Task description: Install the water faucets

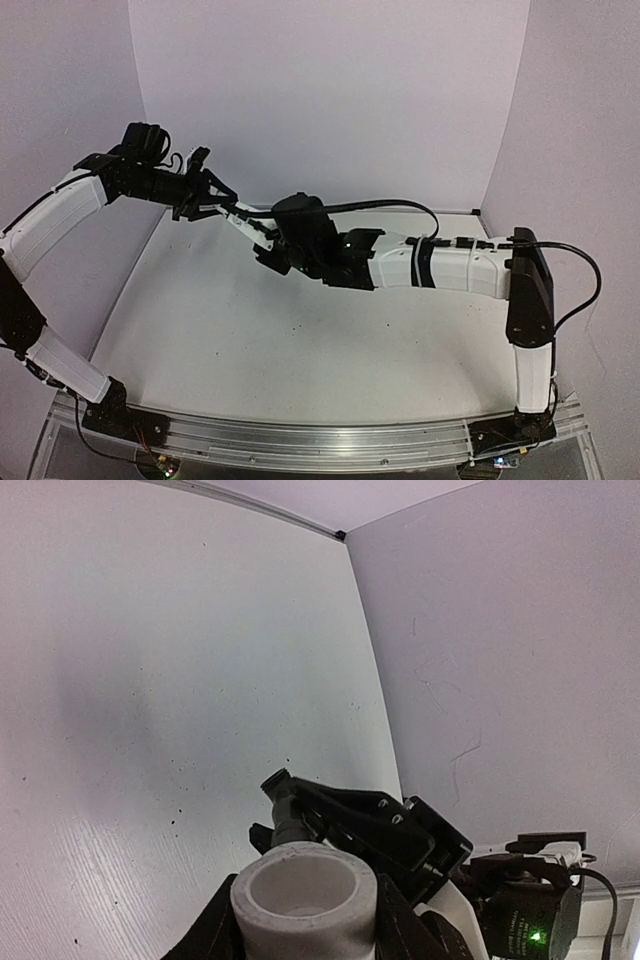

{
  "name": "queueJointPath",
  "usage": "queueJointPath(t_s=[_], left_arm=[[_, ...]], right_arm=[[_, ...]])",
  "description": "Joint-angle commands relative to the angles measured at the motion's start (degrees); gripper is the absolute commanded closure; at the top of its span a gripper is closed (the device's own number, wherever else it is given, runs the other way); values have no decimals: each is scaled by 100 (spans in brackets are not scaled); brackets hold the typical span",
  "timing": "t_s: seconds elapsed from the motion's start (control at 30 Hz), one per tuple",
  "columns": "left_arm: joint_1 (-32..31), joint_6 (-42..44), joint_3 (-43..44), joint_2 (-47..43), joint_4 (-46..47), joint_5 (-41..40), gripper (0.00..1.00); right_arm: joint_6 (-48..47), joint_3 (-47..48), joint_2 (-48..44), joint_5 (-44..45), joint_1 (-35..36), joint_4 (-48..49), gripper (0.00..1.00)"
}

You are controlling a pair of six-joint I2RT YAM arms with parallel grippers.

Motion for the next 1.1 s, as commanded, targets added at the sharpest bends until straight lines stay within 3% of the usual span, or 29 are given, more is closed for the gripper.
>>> queueJointPath(t_s=[0.0, 0.1, 0.27, 0.43, 0.6, 0.7, 0.77, 0.87, 0.9, 1.0, 1.07], left_arm=[[4, 327, 116, -104, 193, 310, 100], [4, 610, 104, -48, 204, 377, 100], [4, 1332, 102, -56, 216, 595, 100], [2, 3001, -205, -256, 217, 1273, 100], [-13, 4951, -850, -775, 208, 2765, 100], [-12, 5492, -1114, -1100, 197, 3645, 100], [-5, 5567, -1201, -1284, 199, 3982, 100], [-5, 5343, -1258, -1405, 196, 3725, 100], [-4, 5149, -1228, -1387, 194, 3562, 100], [-4, 4436, -1014, -1281, 191, 2953, 100], [-4, 3860, -815, -1193, 204, 2178, 100]], right_arm=[[84, 36, -424, -663, -7, 319, 77], [229, -51, -555, -1209, -20, 108, 100], [715, 57, -708, -2341, -175, -598, 100], [2228, 197, -867, -6205, -1260, -980, 100], [3771, 696, -310, -9771, -1962, -803, 100], [4569, 1080, 113, -11181, -2017, -666, 100], [4754, 1185, 305, -11668, -2017, -661, 100], [4576, 944, 177, -11094, -2116, -674, 96], [4533, 867, 116, -10673, -2187, -678, 87], [4453, 534, -123, -9099, -2401, -687, 44], [4280, 188, -379, -7910, -2438, -711, 30]])
